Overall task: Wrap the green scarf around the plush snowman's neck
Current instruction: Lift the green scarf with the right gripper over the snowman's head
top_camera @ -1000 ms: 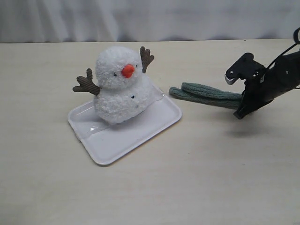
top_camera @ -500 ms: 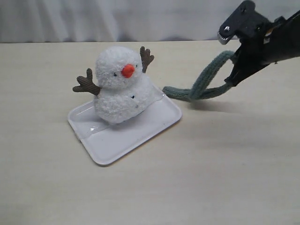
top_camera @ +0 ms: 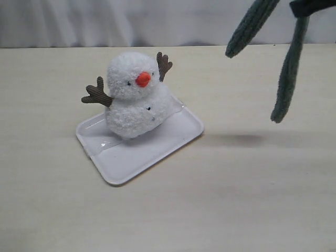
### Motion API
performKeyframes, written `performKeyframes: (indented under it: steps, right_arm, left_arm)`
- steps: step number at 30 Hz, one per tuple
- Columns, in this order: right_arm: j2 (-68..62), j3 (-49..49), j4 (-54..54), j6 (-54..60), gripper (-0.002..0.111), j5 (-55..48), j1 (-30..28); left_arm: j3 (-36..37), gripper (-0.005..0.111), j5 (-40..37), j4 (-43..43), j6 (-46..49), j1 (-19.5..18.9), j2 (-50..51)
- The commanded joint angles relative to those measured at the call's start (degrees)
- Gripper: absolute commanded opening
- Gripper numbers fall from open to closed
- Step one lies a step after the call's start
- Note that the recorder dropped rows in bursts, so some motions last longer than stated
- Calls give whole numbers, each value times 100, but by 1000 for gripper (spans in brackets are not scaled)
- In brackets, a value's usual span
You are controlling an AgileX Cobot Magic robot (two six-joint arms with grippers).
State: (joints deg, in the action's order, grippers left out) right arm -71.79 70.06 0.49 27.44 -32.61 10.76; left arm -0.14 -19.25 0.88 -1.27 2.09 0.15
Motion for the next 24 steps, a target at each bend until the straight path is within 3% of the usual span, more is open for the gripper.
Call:
performKeyframes:
  steps: [1, 6, 13, 18, 24]
  right_arm:
    - [434, 271, 1143, 1233, 4, -518, 8]
    - [600, 271, 2966, 3551, 4, -1039, 8]
    - [376, 271, 4151, 5648, 4, -1107, 8]
    - [-25, 271, 4097, 6344, 4, -479, 628]
    - [-651, 283, 3578, 6594, 4, 1216, 1636]
  left_arm:
    - [14, 0, 73, -9, -33, -10, -15]
    - [14, 0, 73, -9, -33, -10, -15]
    - [14, 0, 73, -9, -33, -10, -15]
    - [14, 0, 73, -9, -33, -10, -15]
    - [14, 0, 73, -9, -33, -10, -15]
